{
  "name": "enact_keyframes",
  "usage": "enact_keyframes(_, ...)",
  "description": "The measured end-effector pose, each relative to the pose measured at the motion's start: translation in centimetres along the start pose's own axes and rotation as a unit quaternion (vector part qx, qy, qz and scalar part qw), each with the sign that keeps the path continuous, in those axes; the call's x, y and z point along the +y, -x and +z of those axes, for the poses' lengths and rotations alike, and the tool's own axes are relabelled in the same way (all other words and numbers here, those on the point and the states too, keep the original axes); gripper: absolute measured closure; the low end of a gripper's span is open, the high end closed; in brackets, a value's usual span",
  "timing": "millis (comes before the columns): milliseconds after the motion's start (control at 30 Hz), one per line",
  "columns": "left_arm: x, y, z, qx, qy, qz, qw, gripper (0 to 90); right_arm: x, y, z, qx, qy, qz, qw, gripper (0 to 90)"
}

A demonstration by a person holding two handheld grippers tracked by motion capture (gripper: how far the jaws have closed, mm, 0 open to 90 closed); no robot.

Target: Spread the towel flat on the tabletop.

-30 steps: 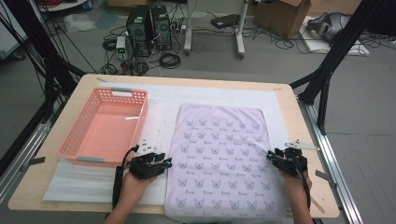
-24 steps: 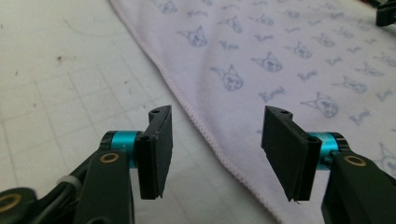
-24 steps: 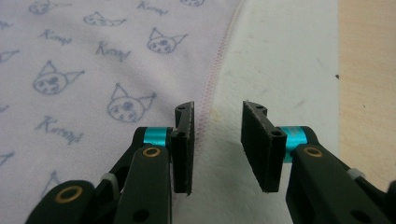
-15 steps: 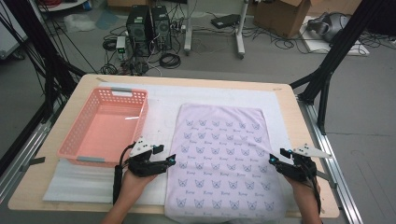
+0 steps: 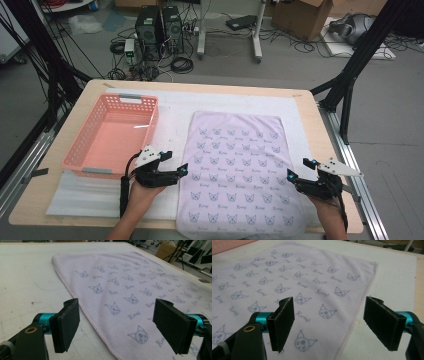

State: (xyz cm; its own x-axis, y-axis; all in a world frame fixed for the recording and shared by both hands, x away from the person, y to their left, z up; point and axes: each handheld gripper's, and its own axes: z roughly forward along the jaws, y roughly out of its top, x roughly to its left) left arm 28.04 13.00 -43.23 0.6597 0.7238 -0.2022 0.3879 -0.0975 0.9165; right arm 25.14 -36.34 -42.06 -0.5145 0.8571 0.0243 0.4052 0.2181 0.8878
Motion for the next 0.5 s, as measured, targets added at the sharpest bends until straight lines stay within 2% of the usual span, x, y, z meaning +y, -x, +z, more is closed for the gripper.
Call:
enact_keyframes(367,-0.05,-0.36,0.25,-0.002,-0.006,-0.007,1.0000,23.0,-0.12,-0.04,0.34,0.002,-0.005,0.007,1.0000,23.7)
enact_keyframes(500,-0.06,-0.40,0.28,-0.002,-0.005,-0.008,1.0000,23.0,-0.06,-0.17,0.49,0.003,-0.007,0.003,1.0000,23.7)
